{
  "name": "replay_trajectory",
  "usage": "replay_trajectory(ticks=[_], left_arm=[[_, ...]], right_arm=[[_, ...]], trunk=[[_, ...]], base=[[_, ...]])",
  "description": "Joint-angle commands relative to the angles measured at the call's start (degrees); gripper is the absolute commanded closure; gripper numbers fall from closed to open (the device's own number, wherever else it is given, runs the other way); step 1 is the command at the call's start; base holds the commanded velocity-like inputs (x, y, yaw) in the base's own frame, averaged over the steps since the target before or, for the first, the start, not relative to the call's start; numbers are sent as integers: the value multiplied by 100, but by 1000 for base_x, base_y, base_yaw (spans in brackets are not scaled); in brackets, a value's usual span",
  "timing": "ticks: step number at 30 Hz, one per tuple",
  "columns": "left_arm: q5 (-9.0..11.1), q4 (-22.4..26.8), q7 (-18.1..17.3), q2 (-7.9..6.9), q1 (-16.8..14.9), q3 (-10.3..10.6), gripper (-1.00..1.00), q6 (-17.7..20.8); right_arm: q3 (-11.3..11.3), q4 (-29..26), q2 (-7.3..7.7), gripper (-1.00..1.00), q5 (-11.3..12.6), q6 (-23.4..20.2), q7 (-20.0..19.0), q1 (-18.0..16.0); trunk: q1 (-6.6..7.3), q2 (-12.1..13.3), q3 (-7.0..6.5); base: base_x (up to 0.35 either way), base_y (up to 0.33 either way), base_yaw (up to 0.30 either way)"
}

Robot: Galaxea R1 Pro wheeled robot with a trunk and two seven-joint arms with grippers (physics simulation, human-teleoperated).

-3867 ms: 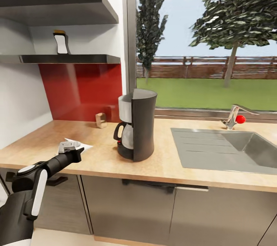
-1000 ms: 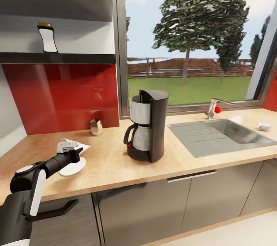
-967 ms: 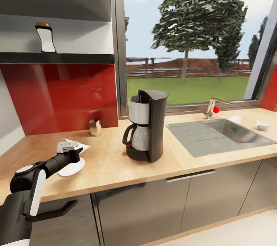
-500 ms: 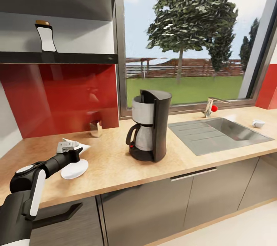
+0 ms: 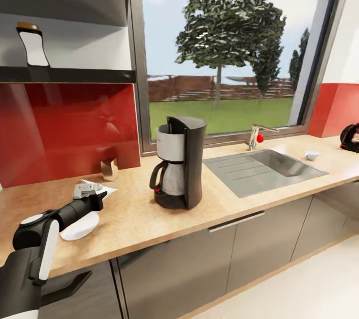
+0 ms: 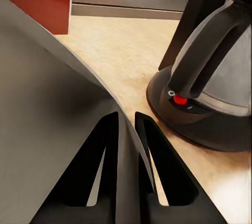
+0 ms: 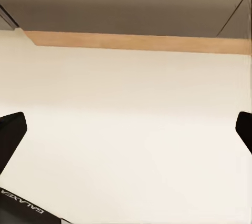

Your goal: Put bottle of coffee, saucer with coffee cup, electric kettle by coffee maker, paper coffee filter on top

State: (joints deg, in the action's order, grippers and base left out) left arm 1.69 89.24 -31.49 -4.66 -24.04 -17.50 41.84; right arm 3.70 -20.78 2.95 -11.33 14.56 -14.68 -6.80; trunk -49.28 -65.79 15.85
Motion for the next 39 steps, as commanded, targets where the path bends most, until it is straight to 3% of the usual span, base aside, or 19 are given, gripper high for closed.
replay_trajectory(ticks=[1,13,14,18,21,25,27,28,33,35,39], left_arm=[[-2,6,-32,0,-4,-10,100,35],[5,6,-32,0,-8,-6,100,35],[-2,19,-28,6,-12,210,100,70],[3,60,-34,-17,-18,281,100,88],[5,77,-53,-142,-160,309,100,125],[6,83,-268,-258,-614,503,100,666],[6,84,-352,-280,-927,651,100,993],[2,80,-402,-308,-1240,737,100,1182],[-12,60,-443,-418,-1797,858,100,1416],[-28,37,-455,-484,-2173,1042,100,1491],[-39,-217,-461,-511,-2830,1203,100,1560]], right_arm=[[26,4,4,-100,-18,20,9,-5],[26,-5,4,-100,-18,20,8,-5],[26,-5,4,-100,-18,20,9,-5],[26,-5,4,-100,-18,20,11,-5],[26,-5,4,-100,-18,20,12,-5],[26,-2,4,-100,-18,20,12,-5],[26,1,4,-100,-18,20,11,-5],[26,2,4,-100,-18,20,11,-5],[26,4,4,-100,-18,20,10,-5],[26,4,4,-100,-18,20,9,-5],[26,4,4,-100,-18,20,12,-5]], trunk=[[0,-5,5],[0,-5,1],[0,-5,1],[0,-5,1],[0,-5,1],[0,-5,1],[0,-5,1],[0,-5,1],[0,-5,1],[0,-5,1],[0,-5,1]], base=[[0,0,-279],[0,0,-82],[0,0,0],[0,0,0],[0,0,0],[0,0,0],[0,0,0],[0,0,0],[0,0,0],[0,0,0],[0,0,0]])
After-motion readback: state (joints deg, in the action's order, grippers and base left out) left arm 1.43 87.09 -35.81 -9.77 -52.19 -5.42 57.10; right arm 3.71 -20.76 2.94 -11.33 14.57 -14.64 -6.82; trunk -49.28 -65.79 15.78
